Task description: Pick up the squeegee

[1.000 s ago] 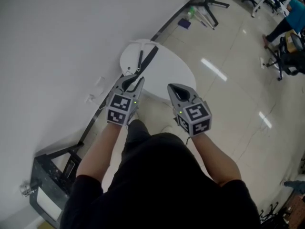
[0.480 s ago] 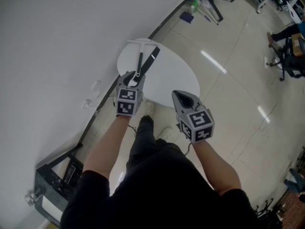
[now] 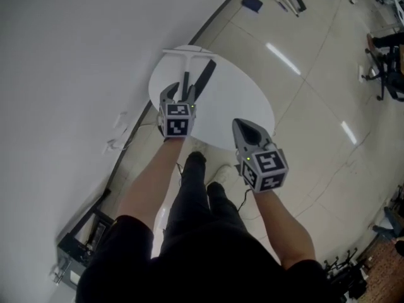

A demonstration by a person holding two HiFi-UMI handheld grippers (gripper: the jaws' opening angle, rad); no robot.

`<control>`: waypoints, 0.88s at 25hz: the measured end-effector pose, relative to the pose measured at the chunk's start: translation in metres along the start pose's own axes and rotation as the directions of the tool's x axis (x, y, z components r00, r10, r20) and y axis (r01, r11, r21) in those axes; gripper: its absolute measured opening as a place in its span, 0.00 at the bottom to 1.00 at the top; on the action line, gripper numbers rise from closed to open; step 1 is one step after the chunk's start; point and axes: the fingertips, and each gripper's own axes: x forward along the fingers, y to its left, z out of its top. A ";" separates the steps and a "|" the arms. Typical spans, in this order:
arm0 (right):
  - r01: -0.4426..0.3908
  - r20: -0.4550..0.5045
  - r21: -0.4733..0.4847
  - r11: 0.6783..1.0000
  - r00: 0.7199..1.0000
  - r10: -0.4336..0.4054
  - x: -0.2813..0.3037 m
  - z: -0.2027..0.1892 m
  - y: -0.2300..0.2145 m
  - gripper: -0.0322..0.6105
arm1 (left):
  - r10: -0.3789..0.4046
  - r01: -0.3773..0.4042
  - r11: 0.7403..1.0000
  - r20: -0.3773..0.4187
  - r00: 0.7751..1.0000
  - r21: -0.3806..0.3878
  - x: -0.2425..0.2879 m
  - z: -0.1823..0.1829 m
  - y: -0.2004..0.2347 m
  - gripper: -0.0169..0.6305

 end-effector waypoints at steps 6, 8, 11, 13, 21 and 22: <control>0.010 -0.031 0.055 0.998 0.999 -0.008 0.066 -0.004 -0.022 0.05 | 0.006 -0.010 1.000 -0.102 0.995 -0.030 0.086 -0.033 0.020 0.32; 0.008 -0.042 0.071 0.997 0.999 -0.005 0.079 -0.007 -0.025 0.05 | 0.004 -0.009 0.999 -0.131 0.991 -0.038 0.105 -0.043 0.022 0.32; 0.009 -0.053 0.098 0.995 0.999 -0.004 0.091 -0.010 -0.029 0.05 | 0.010 -0.018 0.999 -0.166 0.986 -0.048 0.125 -0.054 0.027 0.32; 0.012 -0.063 0.111 0.994 0.998 -0.005 0.096 -0.013 -0.033 0.05 | 0.013 -0.024 0.998 -0.183 0.983 -0.058 0.135 -0.062 0.029 0.32; 0.022 -0.078 0.142 0.990 0.997 -0.011 0.110 -0.016 -0.043 0.05 | 0.030 -0.041 0.998 -0.232 0.972 -0.044 0.161 -0.082 0.035 0.31; 0.022 -0.080 0.144 0.989 0.997 -0.011 0.112 -0.017 -0.044 0.05 | 0.032 -0.042 0.998 -0.237 0.971 -0.041 0.163 -0.084 0.035 0.31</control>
